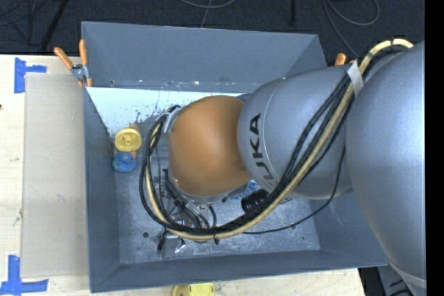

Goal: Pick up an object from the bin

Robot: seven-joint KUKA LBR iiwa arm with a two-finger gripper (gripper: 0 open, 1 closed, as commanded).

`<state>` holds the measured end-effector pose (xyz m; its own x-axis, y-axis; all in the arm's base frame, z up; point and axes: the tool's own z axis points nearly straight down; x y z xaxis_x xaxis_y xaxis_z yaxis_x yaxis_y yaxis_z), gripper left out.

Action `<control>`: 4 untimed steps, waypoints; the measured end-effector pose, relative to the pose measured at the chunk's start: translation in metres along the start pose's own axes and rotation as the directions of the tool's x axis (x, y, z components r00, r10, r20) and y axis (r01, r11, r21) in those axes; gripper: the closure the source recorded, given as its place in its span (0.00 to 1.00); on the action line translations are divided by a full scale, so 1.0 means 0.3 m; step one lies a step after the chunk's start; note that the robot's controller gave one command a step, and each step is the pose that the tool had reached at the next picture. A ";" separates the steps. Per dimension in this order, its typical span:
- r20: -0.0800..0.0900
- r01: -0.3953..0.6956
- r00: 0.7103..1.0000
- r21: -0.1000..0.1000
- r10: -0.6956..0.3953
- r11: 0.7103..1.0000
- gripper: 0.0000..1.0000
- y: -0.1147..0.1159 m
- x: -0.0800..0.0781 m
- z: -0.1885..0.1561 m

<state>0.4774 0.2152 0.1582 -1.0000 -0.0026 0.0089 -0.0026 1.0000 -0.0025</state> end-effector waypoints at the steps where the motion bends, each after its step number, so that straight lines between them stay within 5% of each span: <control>1: 0.007 -0.005 1.000 -0.002 0.005 1.000 0.00 -0.003 -0.007 -0.014; 3: 0.006 -0.055 0.998 -0.001 0.055 0.998 0.00 -0.246 -0.094 0.147; 4: 0.008 -0.067 0.998 -0.003 0.067 0.998 0.00 -0.334 -0.049 0.232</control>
Offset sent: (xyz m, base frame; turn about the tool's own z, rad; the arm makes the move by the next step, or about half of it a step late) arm 0.0212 -0.0685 -0.0294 -0.0179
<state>0.4917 0.1149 0.0887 -0.9979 0.0646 0.0009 0.0646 0.9979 0.0001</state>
